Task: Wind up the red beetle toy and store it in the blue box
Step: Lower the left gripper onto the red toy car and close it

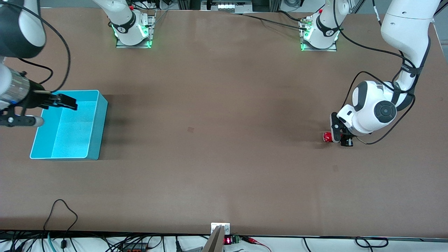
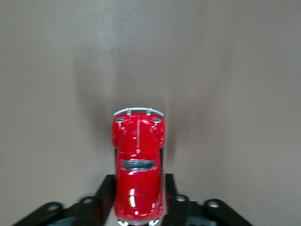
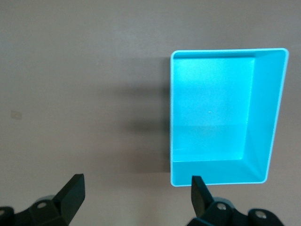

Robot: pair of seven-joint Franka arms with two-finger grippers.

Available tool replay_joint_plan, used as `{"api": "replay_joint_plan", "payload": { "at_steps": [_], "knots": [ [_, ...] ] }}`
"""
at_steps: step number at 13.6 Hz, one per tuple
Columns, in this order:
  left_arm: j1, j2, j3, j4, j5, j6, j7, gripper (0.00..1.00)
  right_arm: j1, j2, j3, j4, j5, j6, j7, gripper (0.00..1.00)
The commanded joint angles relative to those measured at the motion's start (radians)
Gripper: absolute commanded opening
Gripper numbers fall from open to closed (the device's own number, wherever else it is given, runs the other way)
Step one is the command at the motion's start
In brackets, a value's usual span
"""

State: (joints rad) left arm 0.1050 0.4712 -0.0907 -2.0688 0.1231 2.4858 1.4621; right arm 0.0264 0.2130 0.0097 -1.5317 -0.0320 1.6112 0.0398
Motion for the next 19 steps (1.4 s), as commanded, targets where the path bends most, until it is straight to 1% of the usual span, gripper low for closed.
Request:
{"api": "replay_joint_plan", "payload": {
  "at_steps": [1,2,8,11,14,16,19],
  "knots": [
    [0.004,0.003,-0.001,-0.004,0.017,0.002,0.027,0.26,0.01,0.009,-0.002,0.005,-0.005,-0.007,0.002,1.0],
    [0.005,0.003,-0.001,-0.004,0.017,0.002,0.03,0.23,0.01,0.011,-0.002,0.004,-0.006,-0.005,0.002,1.0],
    [0.007,0.004,-0.001,-0.005,0.017,0.002,0.032,0.23,0.024,0.013,0.0,-0.001,-0.005,-0.01,-0.001,1.0],
    [0.013,0.013,-0.001,-0.002,0.017,0.002,0.034,0.23,0.024,0.013,0.0,-0.002,-0.002,-0.011,-0.041,1.0],
    [0.067,0.032,-0.001,0.016,0.017,0.007,0.122,0.22,0.032,0.022,0.0,-0.002,0.0,-0.013,-0.041,1.0],
    [0.125,0.041,-0.003,0.024,0.015,0.007,0.21,0.22,0.036,0.022,0.0,-0.002,0.0,-0.014,-0.029,1.0],
    [0.209,0.043,-0.003,0.038,0.015,0.007,0.283,0.22,0.035,0.022,0.0,-0.002,0.0,-0.017,-0.043,1.0]
  ]
}}
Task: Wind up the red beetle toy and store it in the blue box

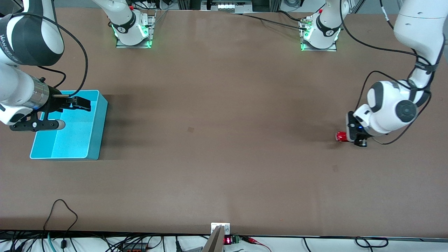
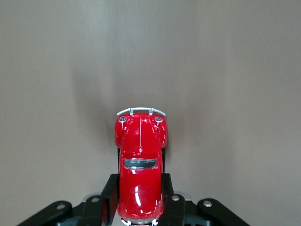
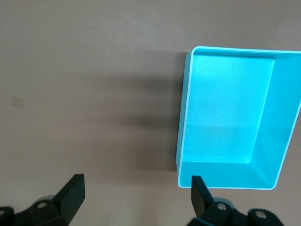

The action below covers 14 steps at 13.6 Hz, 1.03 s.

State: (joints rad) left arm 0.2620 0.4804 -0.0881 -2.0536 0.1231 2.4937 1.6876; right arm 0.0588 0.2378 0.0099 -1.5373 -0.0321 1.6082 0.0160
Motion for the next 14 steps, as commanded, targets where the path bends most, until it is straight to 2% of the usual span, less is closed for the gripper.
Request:
{"api": "replay_joint_plan", "payload": {
  "at_steps": [1,3,12,13,14],
  "knots": [
    [0.078,0.04,-0.005,0.029,0.015,-0.001,0.081,0.22,0.003,-0.003,-0.001,0.003,0.0,-0.014,-0.019,1.0],
    [0.118,0.055,-0.005,0.044,0.015,-0.001,0.124,0.22,0.004,-0.002,-0.001,0.003,0.0,-0.014,-0.021,1.0],
    [0.137,0.08,-0.005,0.067,0.015,0.001,0.139,0.23,0.049,-0.003,-0.001,0.003,0.001,-0.028,-0.005,1.0],
    [0.137,0.078,-0.007,0.067,0.015,0.001,0.139,0.26,0.05,-0.003,-0.001,0.003,0.001,-0.028,-0.001,1.0],
    [0.138,0.078,-0.007,0.067,0.007,0.004,0.138,0.52,0.058,-0.003,-0.001,0.003,0.001,-0.028,-0.001,1.0]
  ]
}}
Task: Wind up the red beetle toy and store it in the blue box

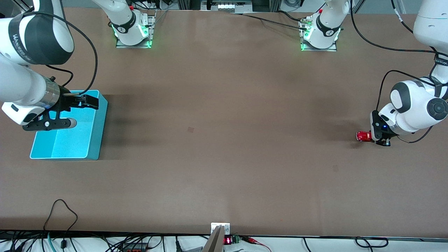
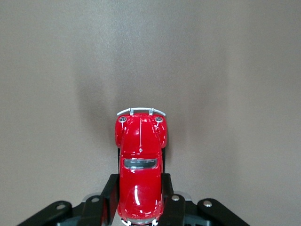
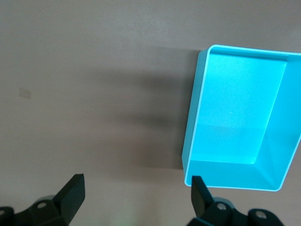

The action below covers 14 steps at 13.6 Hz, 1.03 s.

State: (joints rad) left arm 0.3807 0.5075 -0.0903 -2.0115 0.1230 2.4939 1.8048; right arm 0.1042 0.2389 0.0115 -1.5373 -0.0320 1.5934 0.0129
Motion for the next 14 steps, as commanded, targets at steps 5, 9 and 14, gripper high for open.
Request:
{"api": "replay_joint_plan", "payload": {
  "at_steps": [5,9,14],
  "knots": [
    [0.023,-0.026,-0.043,0.034,0.0,-0.016,0.025,1.0,0.014,-0.004,-0.002,0.003,0.003,-0.016,-0.005,1.0],
    [0.018,-0.078,-0.078,0.039,0.0,-0.09,0.015,1.0,0.009,-0.004,-0.002,0.003,0.004,-0.013,-0.011,1.0],
    [0.017,-0.141,-0.123,0.05,0.0,-0.209,-0.019,1.0,-0.012,-0.004,-0.01,-0.012,0.021,-0.018,0.003,1.0]
  ]
}}
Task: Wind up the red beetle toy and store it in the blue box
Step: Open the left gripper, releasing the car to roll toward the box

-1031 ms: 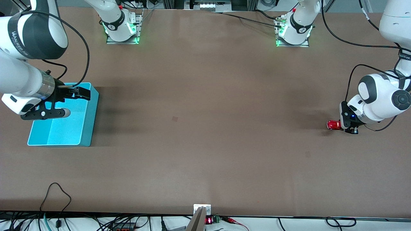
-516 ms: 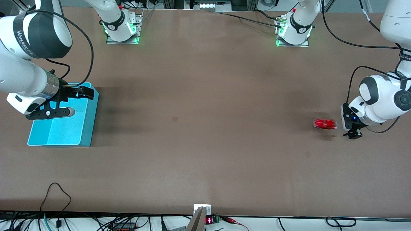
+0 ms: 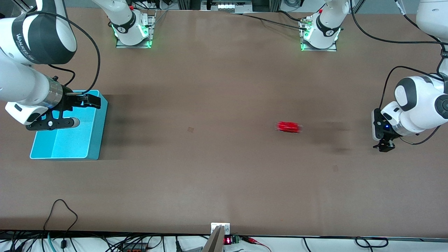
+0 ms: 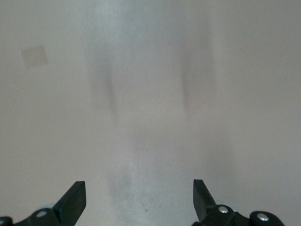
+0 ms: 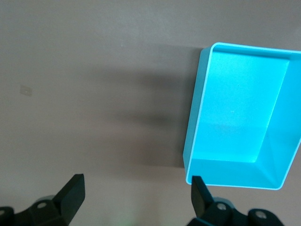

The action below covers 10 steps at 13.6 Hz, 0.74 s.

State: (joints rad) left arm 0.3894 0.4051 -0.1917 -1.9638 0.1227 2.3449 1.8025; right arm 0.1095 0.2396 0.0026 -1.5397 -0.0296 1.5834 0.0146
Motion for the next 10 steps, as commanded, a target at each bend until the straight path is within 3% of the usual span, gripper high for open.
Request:
{"api": "replay_joint_plan", "payload": {
  "at_steps": [1,7,10],
  "knots": [
    [0.008,-0.046,-0.038,0.017,0.0,-0.097,-0.037,1.0,-0.025,-0.003,-0.001,-0.013,0.034,-0.005,-0.005,1.0],
    [-0.012,-0.045,-0.069,0.135,0.006,-0.278,-0.121,1.0,-0.044,-0.048,0.0,-0.163,0.076,0.047,-0.131,1.0],
    [-0.047,-0.046,-0.071,0.198,0.009,-0.384,-0.178,1.0,-0.068,-0.124,0.005,-0.346,0.076,0.191,-0.302,1.0]
  ]
}}
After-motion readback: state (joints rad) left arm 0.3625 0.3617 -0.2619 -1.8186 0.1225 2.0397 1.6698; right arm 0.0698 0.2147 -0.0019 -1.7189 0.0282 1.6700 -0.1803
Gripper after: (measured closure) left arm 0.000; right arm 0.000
